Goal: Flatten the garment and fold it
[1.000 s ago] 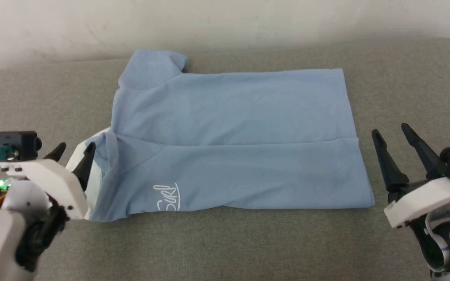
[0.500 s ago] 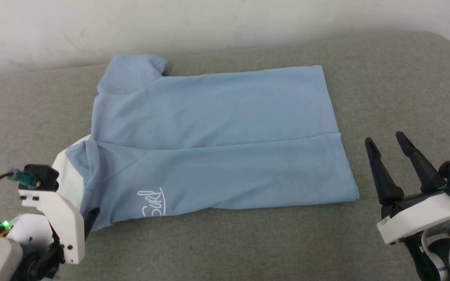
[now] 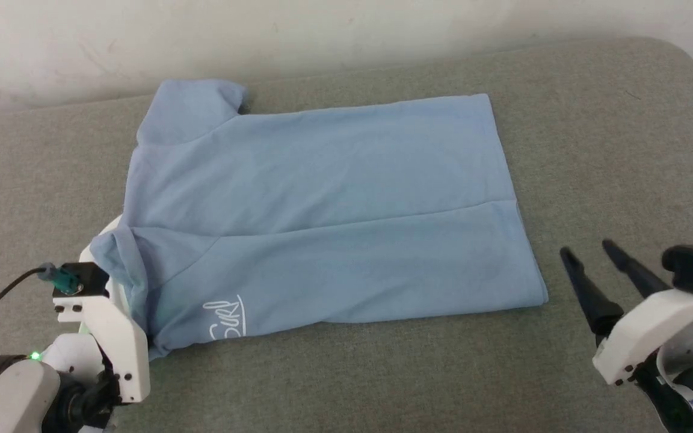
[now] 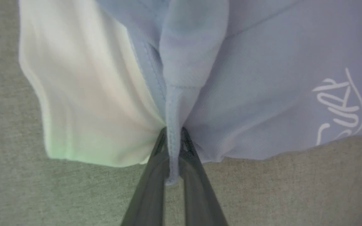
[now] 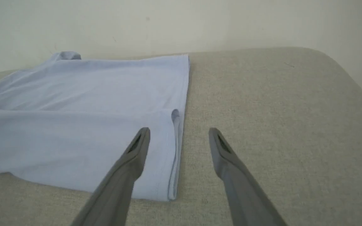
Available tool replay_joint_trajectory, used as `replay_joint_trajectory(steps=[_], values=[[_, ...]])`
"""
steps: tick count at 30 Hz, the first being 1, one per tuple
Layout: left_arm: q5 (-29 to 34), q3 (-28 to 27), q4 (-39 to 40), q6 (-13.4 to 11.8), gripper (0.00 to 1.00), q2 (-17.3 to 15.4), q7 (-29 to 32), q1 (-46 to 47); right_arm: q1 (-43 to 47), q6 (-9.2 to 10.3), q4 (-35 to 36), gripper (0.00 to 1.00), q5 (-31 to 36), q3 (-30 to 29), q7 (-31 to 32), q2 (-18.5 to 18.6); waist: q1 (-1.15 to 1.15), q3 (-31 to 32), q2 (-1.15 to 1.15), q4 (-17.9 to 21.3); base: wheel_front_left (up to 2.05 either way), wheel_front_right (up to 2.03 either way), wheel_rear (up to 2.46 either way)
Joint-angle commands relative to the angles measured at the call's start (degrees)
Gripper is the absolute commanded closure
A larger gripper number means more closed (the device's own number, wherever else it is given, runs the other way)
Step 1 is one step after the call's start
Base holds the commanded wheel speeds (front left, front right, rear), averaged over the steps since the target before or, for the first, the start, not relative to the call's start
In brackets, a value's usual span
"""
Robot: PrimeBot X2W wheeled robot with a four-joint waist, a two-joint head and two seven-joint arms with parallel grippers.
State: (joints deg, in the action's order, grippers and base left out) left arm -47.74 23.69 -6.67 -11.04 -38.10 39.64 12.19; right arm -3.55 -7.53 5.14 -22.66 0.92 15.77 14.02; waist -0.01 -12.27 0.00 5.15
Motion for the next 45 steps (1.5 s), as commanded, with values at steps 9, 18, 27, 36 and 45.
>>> replay_joint_trajectory(steps=[9, 18, 27, 36, 45], values=[[-0.8, 0.6, 0.1, 0.9, 1.0, 3.9, -3.8, -0.4, -8.0, 0.04, -13.6, 0.0, -6.1, 4.5, 15.5, 3.5, 0.01, -0.7, 0.0, -4.0, 0.0, 0.0, 0.0], [0.6, 1.1, 1.9, 1.3, 1.0, 4.9, -6.3, 1.4, -13.8, 0.04, -28.4, 1.0, -10.6, 9.1, 26.2, 2.8, 0.01, -1.6, 0.0, -6.8, 0.0, 0.0, 0.0], [0.7, 0.1, 5.1, 1.2, 1.0, 3.2, -7.6, -0.3, -15.6, 0.04, -24.0, 1.0, -11.5, 10.2, 22.3, 5.3, 0.01, 1.1, 0.0, -6.8, 0.0, 0.0, 0.0], [0.4, -3.8, 15.5, -3.2, 1.0, -3.1, -8.0, -10.2, -6.8, 0.04, -11.3, 1.0, -9.1, 6.7, 19.1, 9.0, 0.01, 6.9, 0.0, -6.6, 0.0, 0.0, 0.0], [-1.8, -4.8, 20.7, -8.0, 1.0, -4.0, -8.6, -23.9, 7.5, 0.04, -5.5, 0.82, -7.1, 1.3, 20.7, 5.1, 0.01, 8.3, 0.0, -5.9, 0.0, 0.0, 0.0]])
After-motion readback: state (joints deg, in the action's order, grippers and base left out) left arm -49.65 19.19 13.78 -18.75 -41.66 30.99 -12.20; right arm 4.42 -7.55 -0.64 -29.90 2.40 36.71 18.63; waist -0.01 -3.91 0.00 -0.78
